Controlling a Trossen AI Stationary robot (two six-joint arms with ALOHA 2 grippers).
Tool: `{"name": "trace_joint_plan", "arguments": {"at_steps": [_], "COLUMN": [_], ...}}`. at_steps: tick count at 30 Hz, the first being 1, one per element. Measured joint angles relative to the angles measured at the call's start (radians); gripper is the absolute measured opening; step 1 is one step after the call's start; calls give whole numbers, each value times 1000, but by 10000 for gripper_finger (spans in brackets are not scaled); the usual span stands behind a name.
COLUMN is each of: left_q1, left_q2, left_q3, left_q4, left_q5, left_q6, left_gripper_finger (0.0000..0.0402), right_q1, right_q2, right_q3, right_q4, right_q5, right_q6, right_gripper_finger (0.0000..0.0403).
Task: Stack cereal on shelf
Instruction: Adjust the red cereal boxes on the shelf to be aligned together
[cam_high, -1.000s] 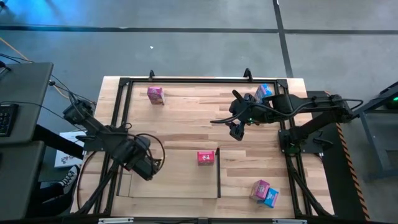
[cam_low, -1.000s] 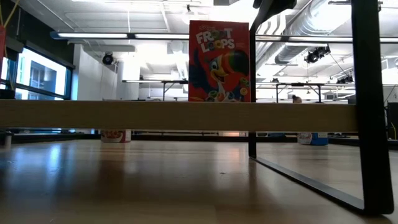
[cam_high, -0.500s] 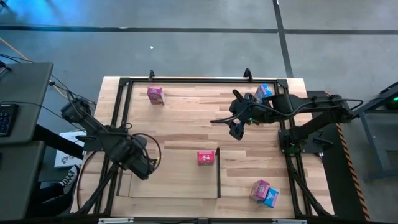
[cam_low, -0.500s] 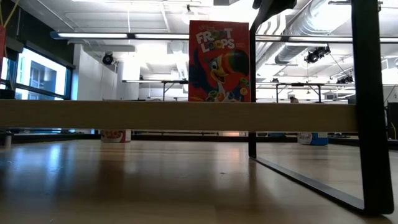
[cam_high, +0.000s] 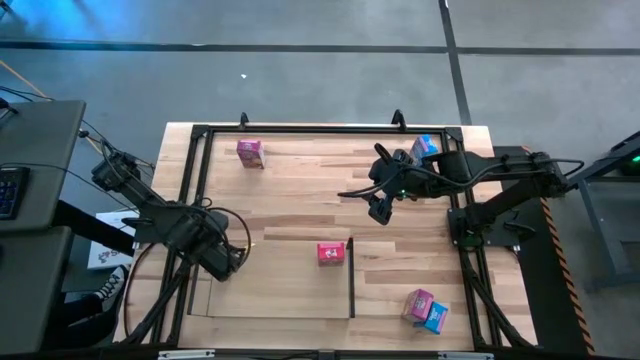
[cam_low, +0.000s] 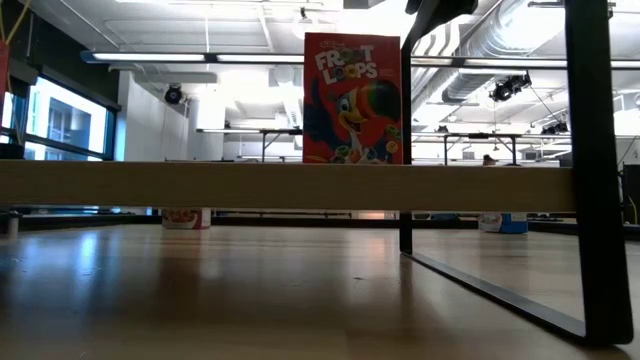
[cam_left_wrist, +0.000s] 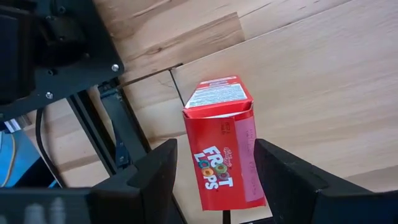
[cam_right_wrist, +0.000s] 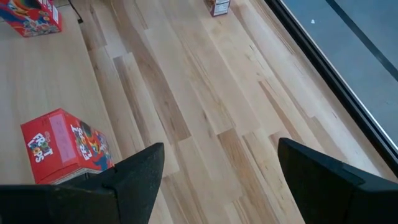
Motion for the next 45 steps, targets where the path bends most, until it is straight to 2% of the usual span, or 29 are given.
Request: {"name": "trace_joint_plan", "arguments": {"at_steps": [27,38,45], "left_q1": [0,3,9], "left_q2": [-2,-1,-22], "left_q3": [0,-33,-33], "left_q4": [27,74,66], "left_q5": [19,15,16], "left_q6": [-1,-16,-3], "left_gripper_finger": [204,245,246], "right_q1": [0,0,0], "right_q2": [0,0,0], "right_q3": [0,0,0], "right_q4": [0,0,0], "right_q5": [7,7,8], "right_q6": [0,0,0], "right_gripper_finger": [302,302,302]}}
